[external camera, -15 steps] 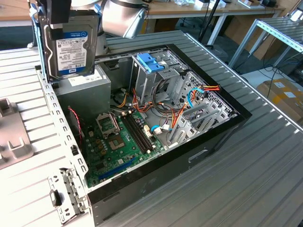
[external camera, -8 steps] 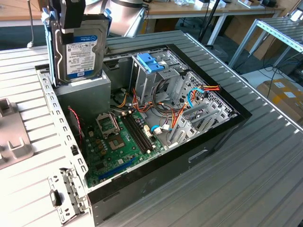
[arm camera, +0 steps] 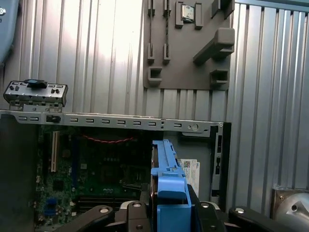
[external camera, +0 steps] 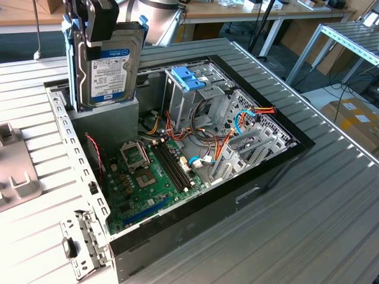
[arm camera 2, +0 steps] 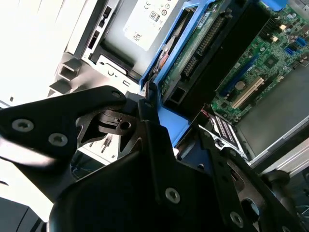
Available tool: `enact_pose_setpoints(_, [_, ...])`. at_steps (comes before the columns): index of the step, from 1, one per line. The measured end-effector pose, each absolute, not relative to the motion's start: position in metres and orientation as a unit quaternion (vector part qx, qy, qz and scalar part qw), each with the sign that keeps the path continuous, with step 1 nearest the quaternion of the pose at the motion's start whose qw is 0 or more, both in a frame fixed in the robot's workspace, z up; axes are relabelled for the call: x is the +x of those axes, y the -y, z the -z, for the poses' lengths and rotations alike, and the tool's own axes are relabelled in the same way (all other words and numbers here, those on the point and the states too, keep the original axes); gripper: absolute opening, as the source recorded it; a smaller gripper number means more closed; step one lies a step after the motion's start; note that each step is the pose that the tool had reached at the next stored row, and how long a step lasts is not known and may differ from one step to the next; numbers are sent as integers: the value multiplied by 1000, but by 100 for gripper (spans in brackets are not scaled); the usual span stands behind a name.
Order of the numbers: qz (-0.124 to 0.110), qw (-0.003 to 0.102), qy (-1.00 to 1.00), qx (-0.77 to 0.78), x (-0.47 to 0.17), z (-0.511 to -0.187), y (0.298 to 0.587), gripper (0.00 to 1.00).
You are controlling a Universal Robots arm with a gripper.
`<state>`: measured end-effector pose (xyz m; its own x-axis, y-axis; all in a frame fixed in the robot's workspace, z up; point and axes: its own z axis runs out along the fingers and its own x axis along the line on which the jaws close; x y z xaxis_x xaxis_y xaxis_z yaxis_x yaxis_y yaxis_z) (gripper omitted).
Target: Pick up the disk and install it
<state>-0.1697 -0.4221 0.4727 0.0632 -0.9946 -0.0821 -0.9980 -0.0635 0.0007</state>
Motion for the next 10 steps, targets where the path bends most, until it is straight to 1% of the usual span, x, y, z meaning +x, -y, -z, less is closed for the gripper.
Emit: enact_pose_setpoints(10, [-31, 27, -684, -729, -156, -471, 435, 37])
